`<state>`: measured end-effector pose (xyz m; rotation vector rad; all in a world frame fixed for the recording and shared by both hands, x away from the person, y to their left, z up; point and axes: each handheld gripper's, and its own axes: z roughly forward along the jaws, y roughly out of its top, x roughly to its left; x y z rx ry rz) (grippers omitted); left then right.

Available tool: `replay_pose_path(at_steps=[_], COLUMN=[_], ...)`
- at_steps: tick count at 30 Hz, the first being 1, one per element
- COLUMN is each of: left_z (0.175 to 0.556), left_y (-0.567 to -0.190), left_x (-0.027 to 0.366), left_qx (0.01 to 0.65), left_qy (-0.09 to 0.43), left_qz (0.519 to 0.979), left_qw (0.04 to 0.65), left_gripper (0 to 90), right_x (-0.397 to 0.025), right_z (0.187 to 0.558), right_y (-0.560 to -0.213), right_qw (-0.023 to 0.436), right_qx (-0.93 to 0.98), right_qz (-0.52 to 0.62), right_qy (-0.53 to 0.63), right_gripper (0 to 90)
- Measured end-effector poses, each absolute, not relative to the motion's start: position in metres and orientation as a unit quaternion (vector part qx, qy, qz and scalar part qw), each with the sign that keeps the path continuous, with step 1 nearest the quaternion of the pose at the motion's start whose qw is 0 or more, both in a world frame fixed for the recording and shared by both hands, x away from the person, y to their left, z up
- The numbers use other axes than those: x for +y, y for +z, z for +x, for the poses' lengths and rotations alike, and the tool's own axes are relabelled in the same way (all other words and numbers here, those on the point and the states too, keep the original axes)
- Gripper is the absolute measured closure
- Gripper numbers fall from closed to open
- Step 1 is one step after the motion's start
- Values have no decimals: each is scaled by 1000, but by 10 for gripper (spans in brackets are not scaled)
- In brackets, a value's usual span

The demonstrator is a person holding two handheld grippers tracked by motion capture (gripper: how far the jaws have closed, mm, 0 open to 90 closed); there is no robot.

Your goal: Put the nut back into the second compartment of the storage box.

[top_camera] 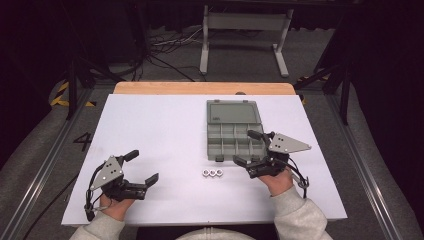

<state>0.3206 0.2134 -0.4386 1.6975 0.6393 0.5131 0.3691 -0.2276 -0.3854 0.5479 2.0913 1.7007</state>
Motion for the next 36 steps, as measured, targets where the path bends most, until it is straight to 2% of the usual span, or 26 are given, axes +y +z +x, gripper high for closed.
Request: replay_pose_path(at_steps=[7, 11, 28, 36], left_z=[320, 321, 316, 315], left_y=[-439, -439, -436, -436], left_x=[213, 213, 214, 213], left_qx=[276, 284, 255, 252], left_qy=[239, 229, 227, 232], left_qz=[712, 711, 715, 714], left_qw=[600, 601, 611, 611], left_gripper=[0, 0, 4, 9], right_x=[-214, -207, -167, -147], right_z=[377, 379, 384, 393], right_y=[-375, -367, -350, -354], right_qw=[170, 172, 176, 132], right_qx=[773, 794, 899, 942], right_qz=[177, 163, 102, 82], right_qy=[584, 559, 387, 299], right_gripper=[29, 47, 131, 143])
